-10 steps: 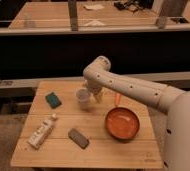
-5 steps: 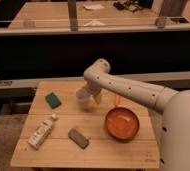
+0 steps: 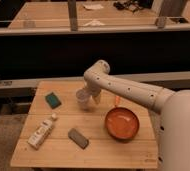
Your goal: Pick up the ceramic cup
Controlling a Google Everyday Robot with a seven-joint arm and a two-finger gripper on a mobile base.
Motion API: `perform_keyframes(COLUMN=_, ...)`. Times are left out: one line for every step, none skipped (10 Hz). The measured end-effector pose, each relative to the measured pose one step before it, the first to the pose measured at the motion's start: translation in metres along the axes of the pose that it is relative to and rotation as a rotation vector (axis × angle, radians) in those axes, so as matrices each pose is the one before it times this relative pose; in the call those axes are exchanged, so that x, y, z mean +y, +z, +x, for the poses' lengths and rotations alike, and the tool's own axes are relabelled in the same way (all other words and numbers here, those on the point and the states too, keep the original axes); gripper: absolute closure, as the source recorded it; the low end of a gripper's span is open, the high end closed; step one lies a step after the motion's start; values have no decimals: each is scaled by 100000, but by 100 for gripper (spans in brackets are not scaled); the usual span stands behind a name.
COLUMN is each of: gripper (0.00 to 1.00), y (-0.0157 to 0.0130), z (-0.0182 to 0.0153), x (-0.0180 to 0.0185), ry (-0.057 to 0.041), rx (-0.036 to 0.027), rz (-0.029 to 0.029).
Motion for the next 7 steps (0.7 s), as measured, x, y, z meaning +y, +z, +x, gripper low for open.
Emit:
perform_keyframes(gripper=30, y=141, z=-84, x=-78, ry=-356, rx=-133, rz=13)
perform_keyframes(gripper=33, y=188, z=4, x=-4, ry=-243, rx=-108, rz=9)
perform_keyframes(gripper=41, y=100, z=-69, x=-11, ry=-209, rx=-95, rz=55)
perform_keyframes(gripper=47, y=12, z=0, x=72, ry=3, rx=-28, rz=73)
perform_keyframes(gripper=48, y=20, z=36, x=77, ry=42, rx=28, rz=23)
perform_keyframes(gripper=48, y=138, z=-21, x=57, ry=-105, rx=-47, rz=12)
perform_keyframes(gripper=48, y=71, z=-101, x=-94, ry=-292, rx=-67, rz=131)
